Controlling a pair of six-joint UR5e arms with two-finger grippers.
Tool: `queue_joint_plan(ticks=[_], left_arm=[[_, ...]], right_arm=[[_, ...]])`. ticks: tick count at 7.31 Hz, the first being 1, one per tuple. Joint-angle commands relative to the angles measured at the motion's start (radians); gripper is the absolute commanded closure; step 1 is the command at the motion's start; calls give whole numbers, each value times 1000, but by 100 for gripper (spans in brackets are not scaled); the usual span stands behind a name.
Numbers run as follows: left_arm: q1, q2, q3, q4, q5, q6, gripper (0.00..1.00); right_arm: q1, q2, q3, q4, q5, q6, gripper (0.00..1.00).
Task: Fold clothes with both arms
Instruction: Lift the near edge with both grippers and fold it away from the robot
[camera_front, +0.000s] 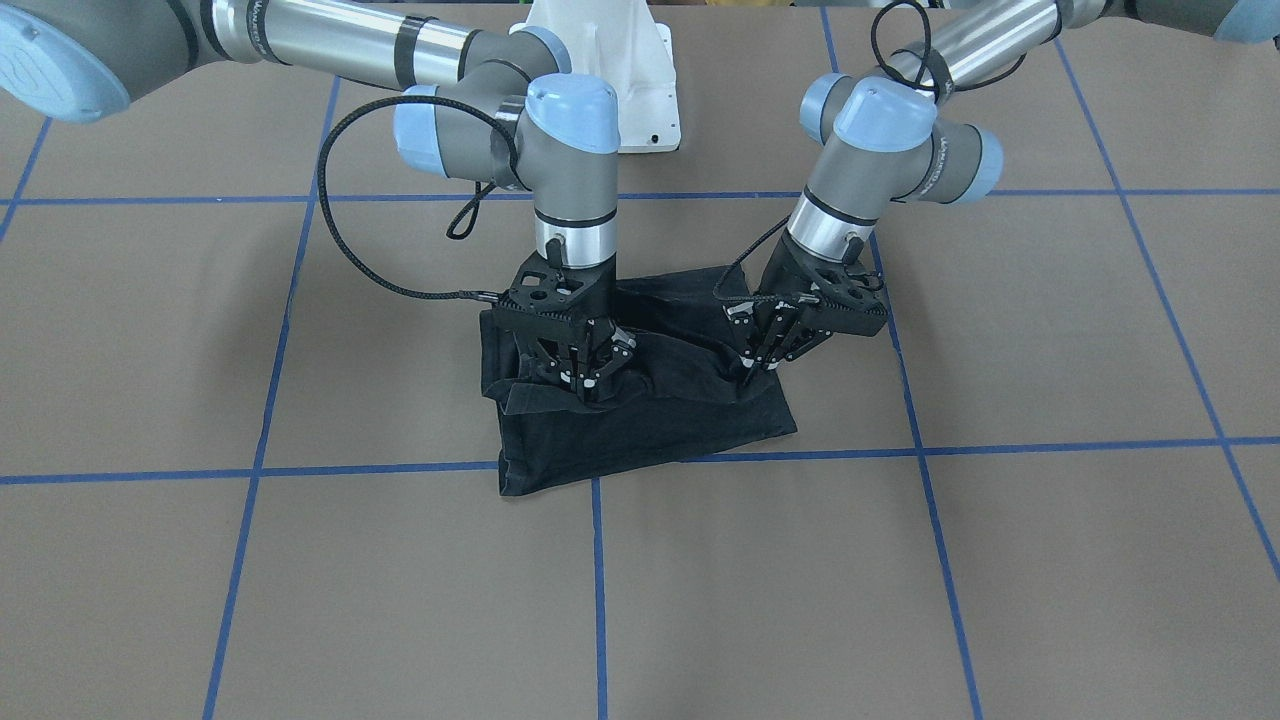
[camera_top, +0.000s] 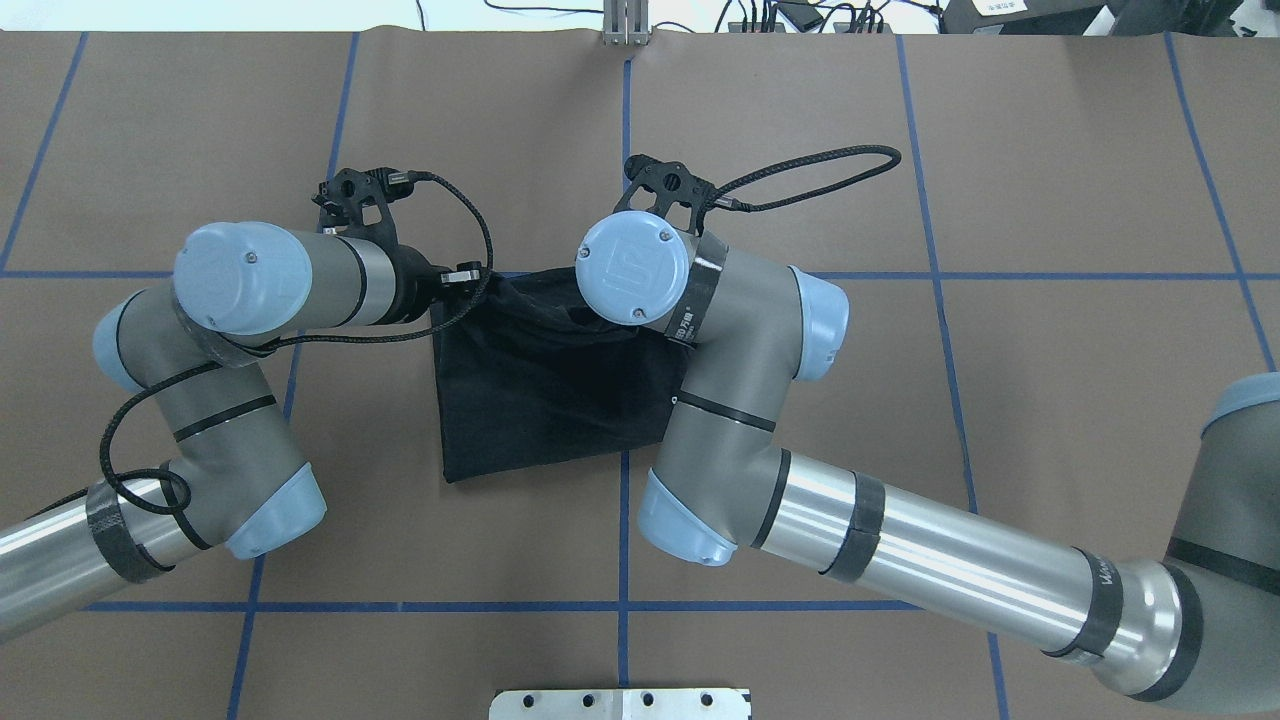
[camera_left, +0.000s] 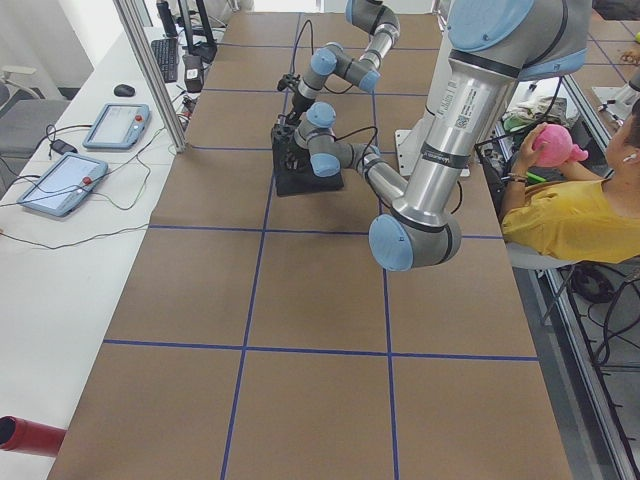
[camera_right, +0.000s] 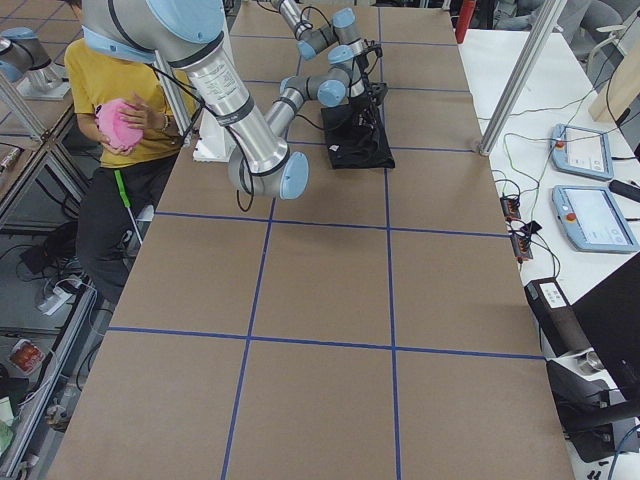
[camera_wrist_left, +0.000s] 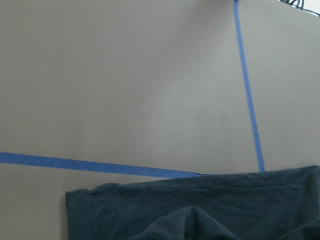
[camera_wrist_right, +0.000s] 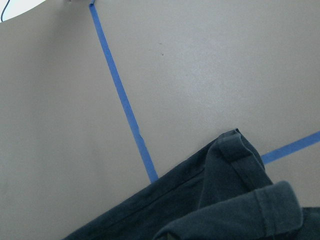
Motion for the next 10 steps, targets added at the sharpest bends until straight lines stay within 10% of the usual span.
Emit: queue_joint_plan(ticks=[1, 3, 4, 5, 6, 8, 10], left_arm=[[-2, -13, 48, -1, 4, 8, 100], [-2, -56, 129, -1, 4, 9, 100], [-5, -57, 129, -7, 4, 25, 81], [-21, -57, 129, -39, 2, 31, 27], [-34, -57, 113, -49, -6, 70, 0], [-118, -18, 60, -44, -117, 243, 0], [-189, 89, 13, -94, -177, 412, 0]], right_arm=[[13, 29, -62, 10, 6, -6, 100], [17, 30, -83, 12, 5, -14, 100], [31, 33, -91, 44, 8, -11, 98], [65, 64, -142, 53, 57, -81, 2], [109, 117, -179, 50, 131, -147, 0], [160, 135, -149, 34, 279, -157, 0], [63, 115, -45, -20, 217, -157, 0]])
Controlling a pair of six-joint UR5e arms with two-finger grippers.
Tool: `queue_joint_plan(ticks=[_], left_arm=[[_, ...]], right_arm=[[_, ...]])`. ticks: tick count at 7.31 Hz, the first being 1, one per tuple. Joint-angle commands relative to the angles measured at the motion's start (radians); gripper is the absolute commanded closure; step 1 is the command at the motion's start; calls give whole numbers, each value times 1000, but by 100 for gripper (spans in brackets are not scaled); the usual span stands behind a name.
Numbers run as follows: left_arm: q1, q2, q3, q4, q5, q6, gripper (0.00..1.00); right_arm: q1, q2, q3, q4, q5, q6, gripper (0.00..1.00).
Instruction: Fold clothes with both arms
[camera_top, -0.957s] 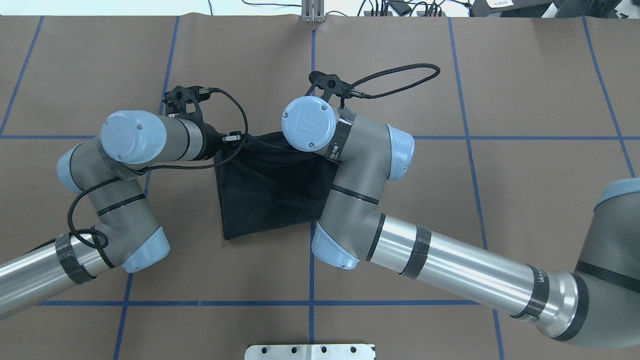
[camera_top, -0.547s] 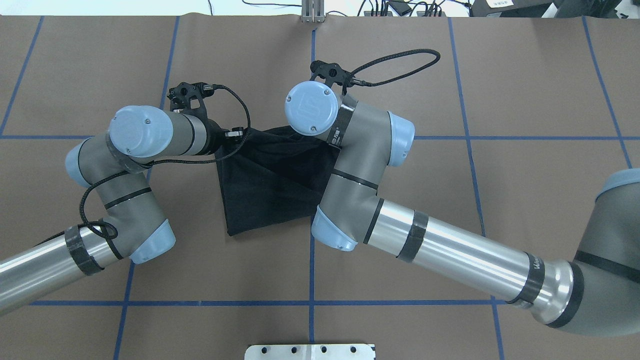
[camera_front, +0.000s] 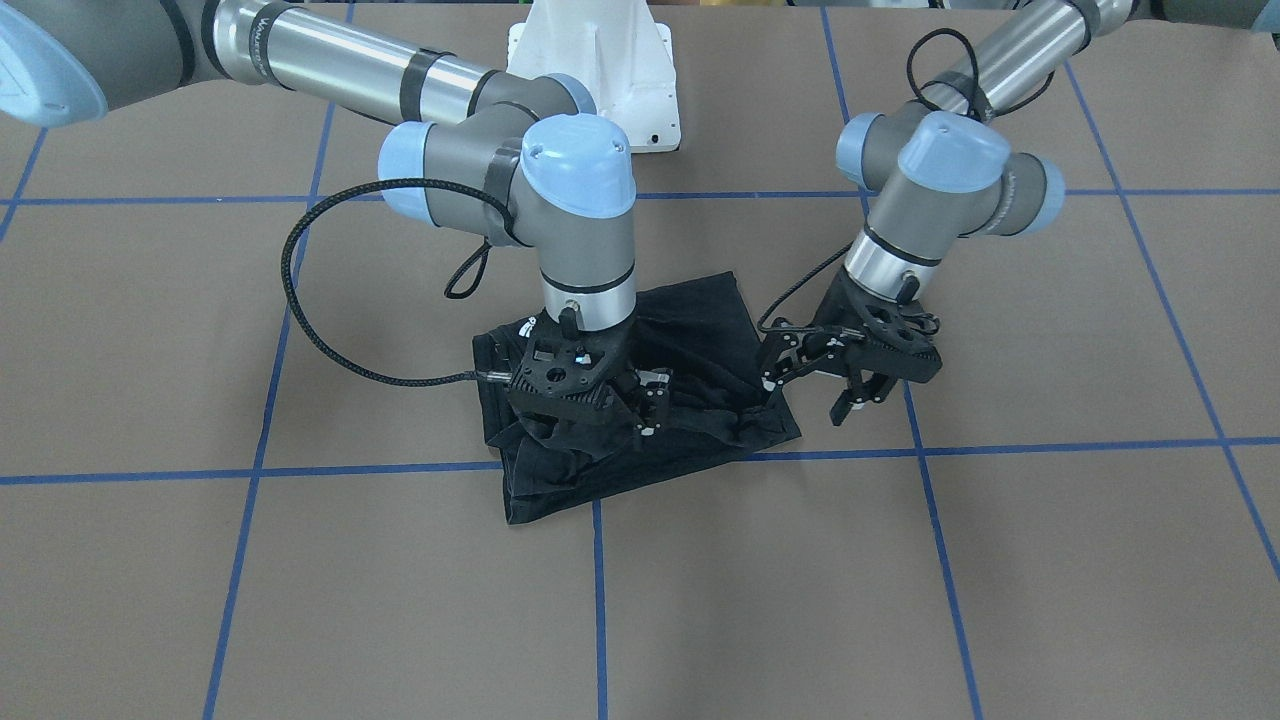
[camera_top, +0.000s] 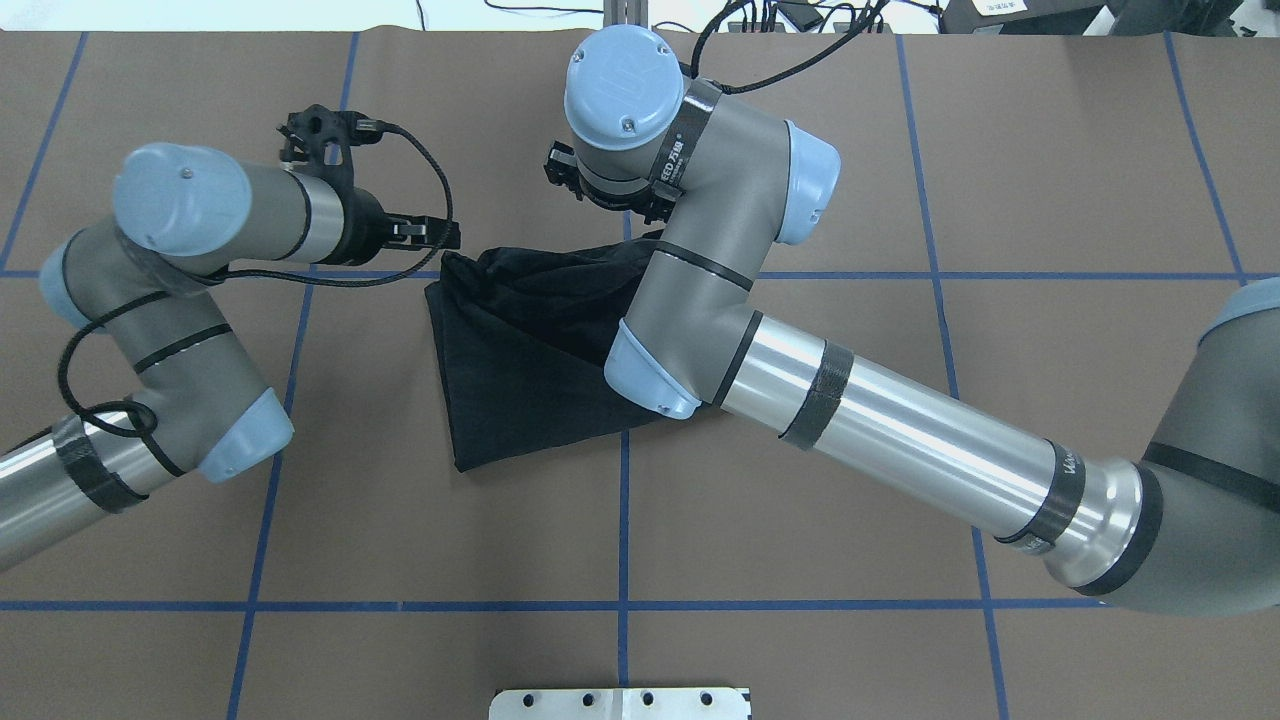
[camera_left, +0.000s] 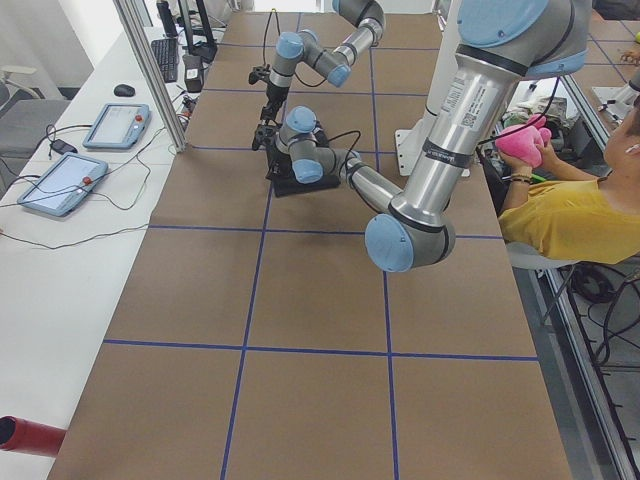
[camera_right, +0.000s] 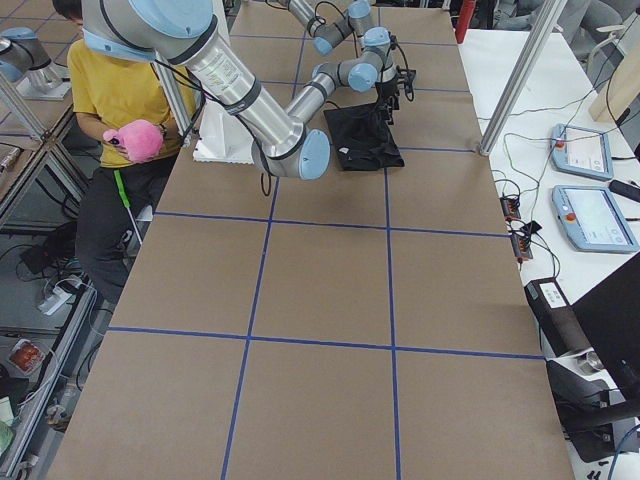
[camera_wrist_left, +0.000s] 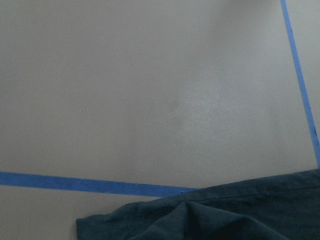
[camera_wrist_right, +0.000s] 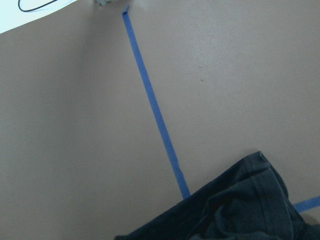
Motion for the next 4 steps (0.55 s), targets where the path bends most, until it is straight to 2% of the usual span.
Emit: queue_joint_plan(ticks=[1, 2, 3, 4], left_arm=[[-44, 68, -27, -45, -47, 93, 0], [-44, 68, -27, -45, -47, 93, 0], [-44, 70, -27, -47, -47, 93, 0], [-44, 70, -27, -47, -47, 91, 0]], right_arm=[[-143, -26, 67, -29, -136, -2, 0], [-205, -40, 66, -33, -207, 0, 10], [-215, -63, 60, -33, -223, -2, 99], [-218, -69, 49, -32, -243, -3, 100]])
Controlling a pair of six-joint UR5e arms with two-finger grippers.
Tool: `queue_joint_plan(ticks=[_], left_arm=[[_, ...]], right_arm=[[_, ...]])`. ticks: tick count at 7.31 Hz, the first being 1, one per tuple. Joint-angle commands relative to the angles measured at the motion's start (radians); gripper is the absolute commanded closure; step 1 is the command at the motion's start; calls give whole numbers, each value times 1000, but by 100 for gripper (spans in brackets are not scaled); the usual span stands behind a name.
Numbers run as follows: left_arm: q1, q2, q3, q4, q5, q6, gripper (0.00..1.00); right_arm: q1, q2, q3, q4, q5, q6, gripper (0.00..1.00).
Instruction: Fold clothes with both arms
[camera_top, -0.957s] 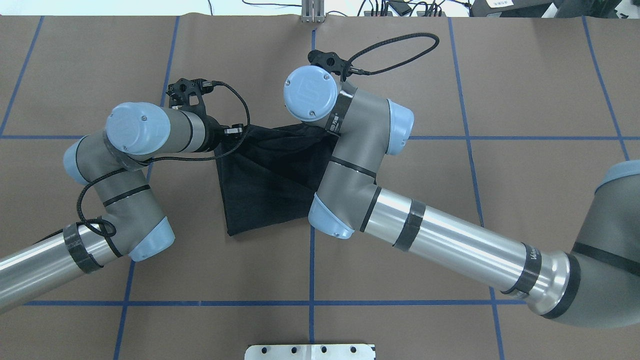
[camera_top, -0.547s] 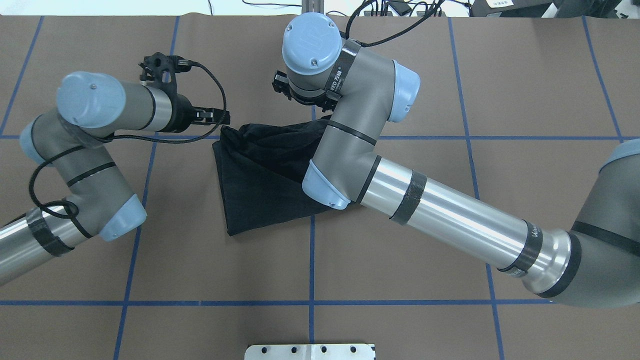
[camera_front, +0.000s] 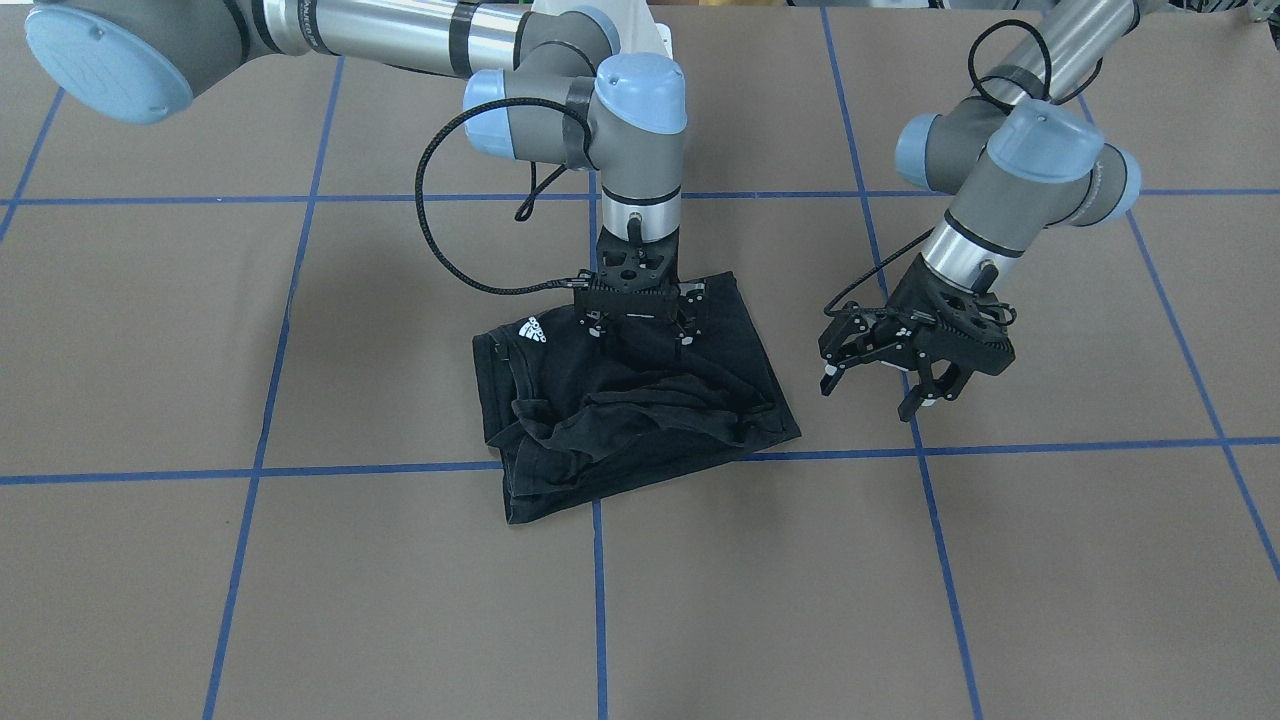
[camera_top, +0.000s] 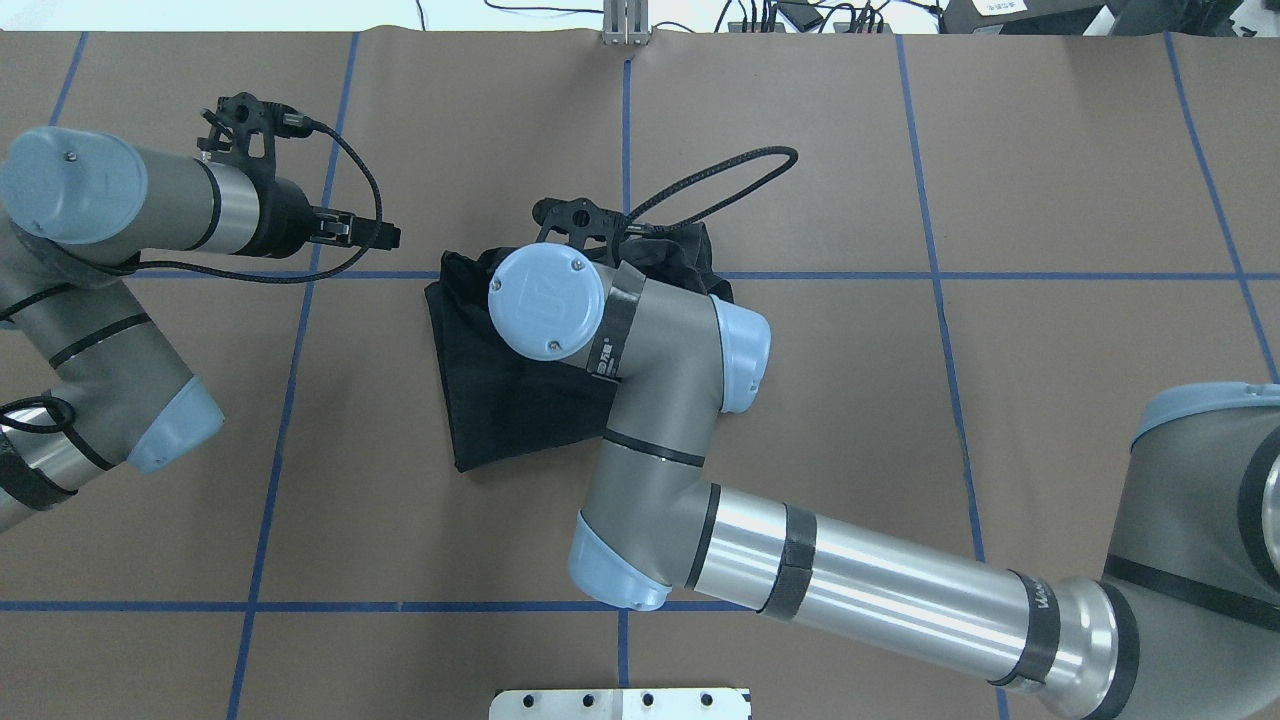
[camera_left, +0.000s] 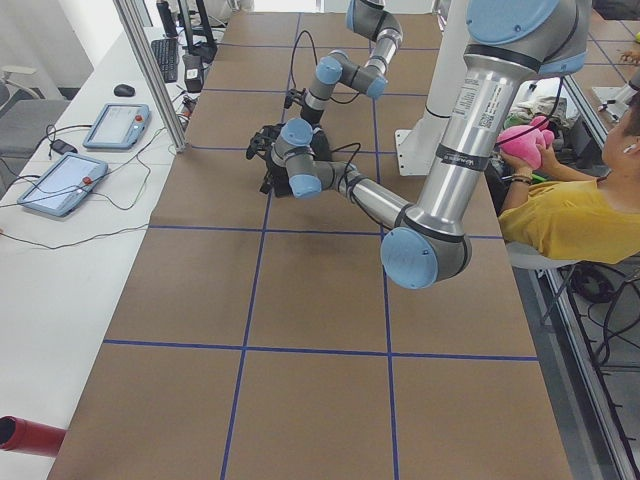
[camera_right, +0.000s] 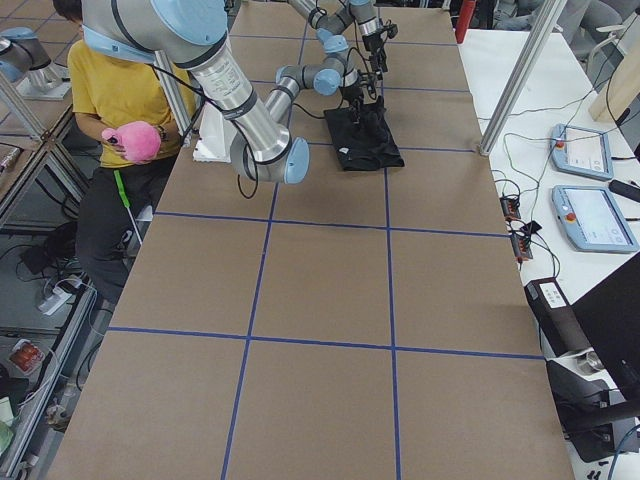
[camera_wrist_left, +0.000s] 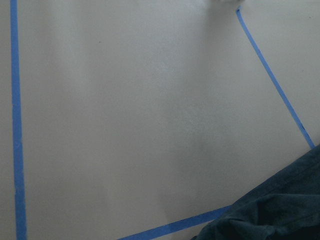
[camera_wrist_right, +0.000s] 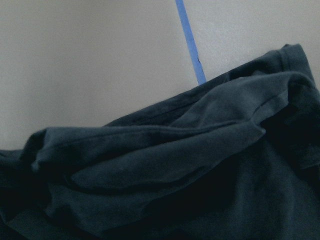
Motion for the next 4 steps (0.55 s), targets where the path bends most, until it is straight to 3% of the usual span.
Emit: queue_joint_plan(ticks=[1, 4], left_arm=[[-1, 5, -1, -1, -1, 0, 0], [-1, 5, -2, -1, 1, -5, 0]], right_arm=[[5, -10, -26, -1, -38, -15, 100], [103, 9, -115, 21, -35, -106, 100]])
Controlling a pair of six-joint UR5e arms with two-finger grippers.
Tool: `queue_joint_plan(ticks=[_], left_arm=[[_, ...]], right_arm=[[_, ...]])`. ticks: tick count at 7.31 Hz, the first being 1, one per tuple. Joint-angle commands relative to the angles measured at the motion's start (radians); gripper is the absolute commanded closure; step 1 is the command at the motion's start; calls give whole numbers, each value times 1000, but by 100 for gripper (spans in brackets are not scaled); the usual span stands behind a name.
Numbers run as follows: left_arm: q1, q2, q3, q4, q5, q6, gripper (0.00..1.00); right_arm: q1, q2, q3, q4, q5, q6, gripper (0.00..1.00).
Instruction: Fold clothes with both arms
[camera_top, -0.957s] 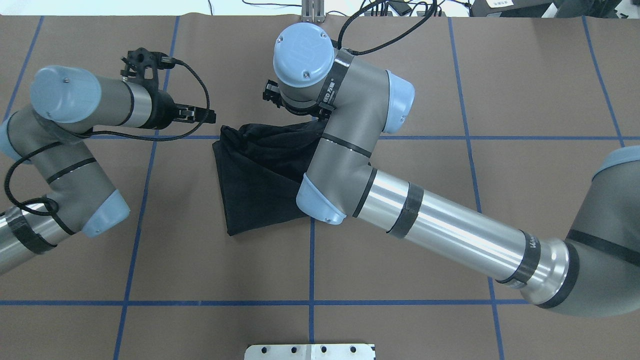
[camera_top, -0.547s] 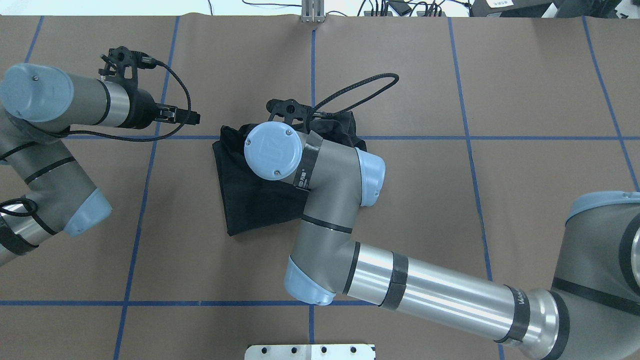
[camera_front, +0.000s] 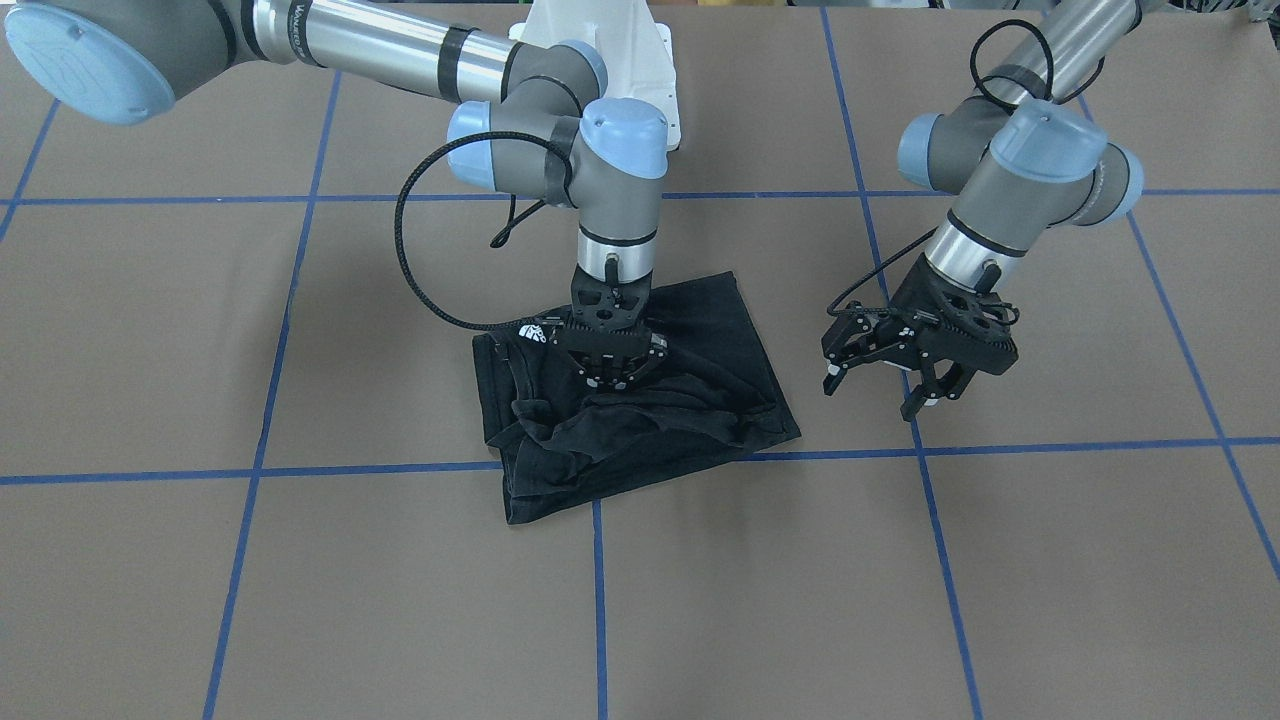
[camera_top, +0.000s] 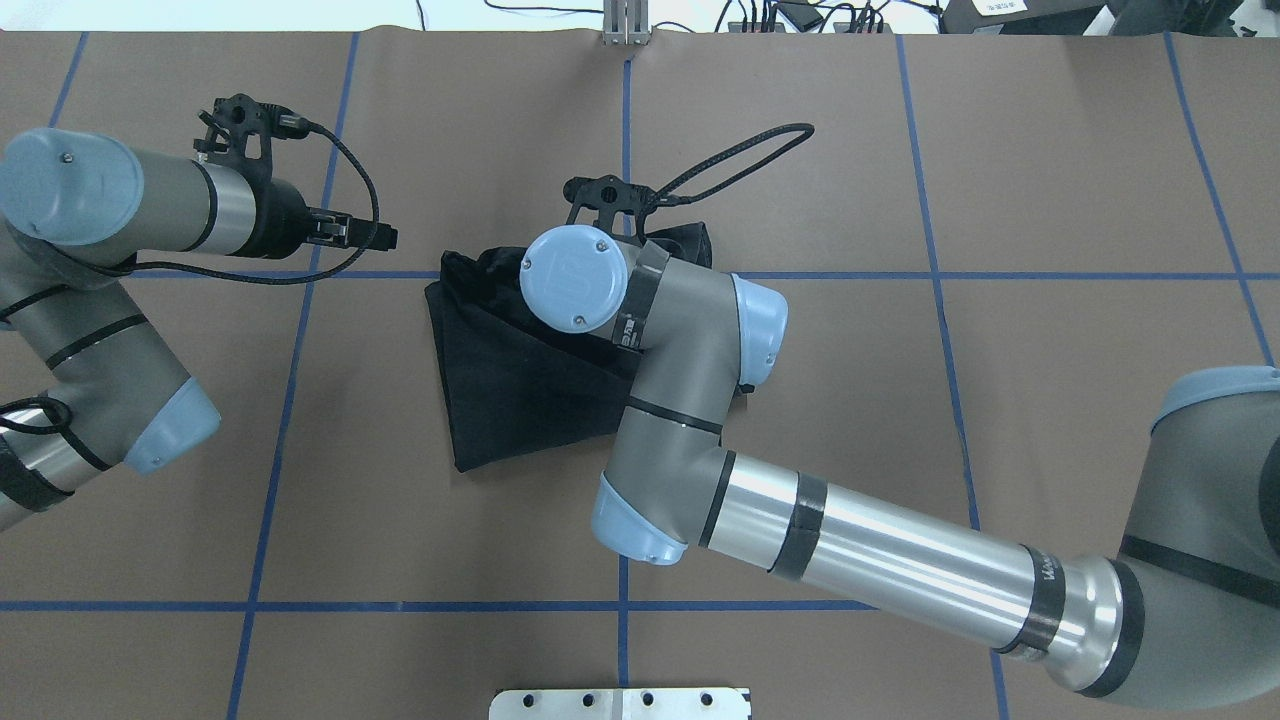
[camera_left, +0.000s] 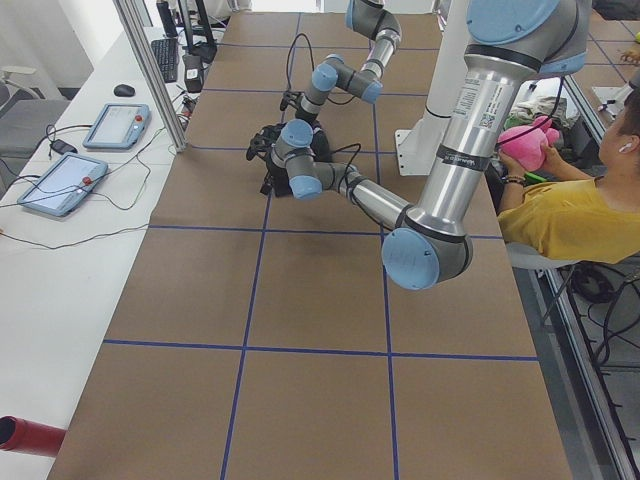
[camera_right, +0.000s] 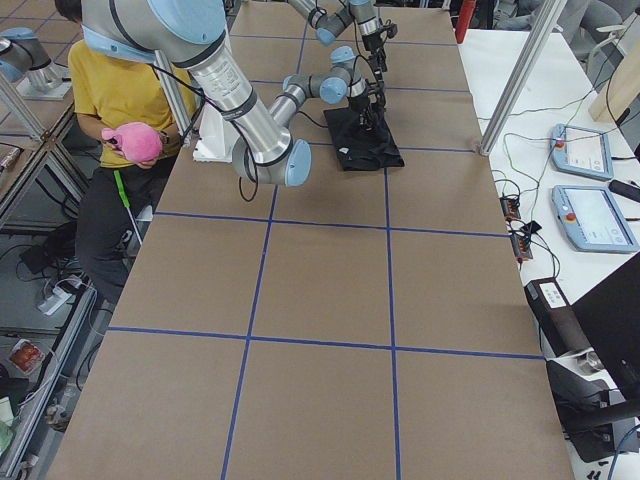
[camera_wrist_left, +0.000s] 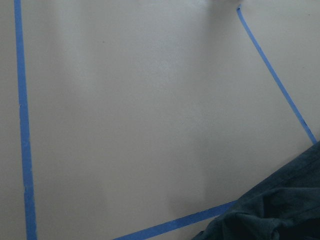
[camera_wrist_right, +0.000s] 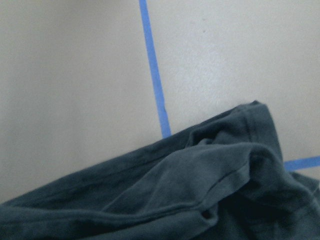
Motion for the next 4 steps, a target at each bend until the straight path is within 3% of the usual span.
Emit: queue_joint_plan(ticks=[1, 3, 4], left_arm=[[0, 0, -1, 0, 1, -4, 0], [0, 0, -1, 0, 1, -4, 0], [0, 0, -6, 0, -1, -6, 0]], right_arm=[[47, 39, -112, 72, 1, -21, 100], [85, 207, -398, 175, 2, -20, 100], [104, 243, -468, 221, 7, -21, 100]])
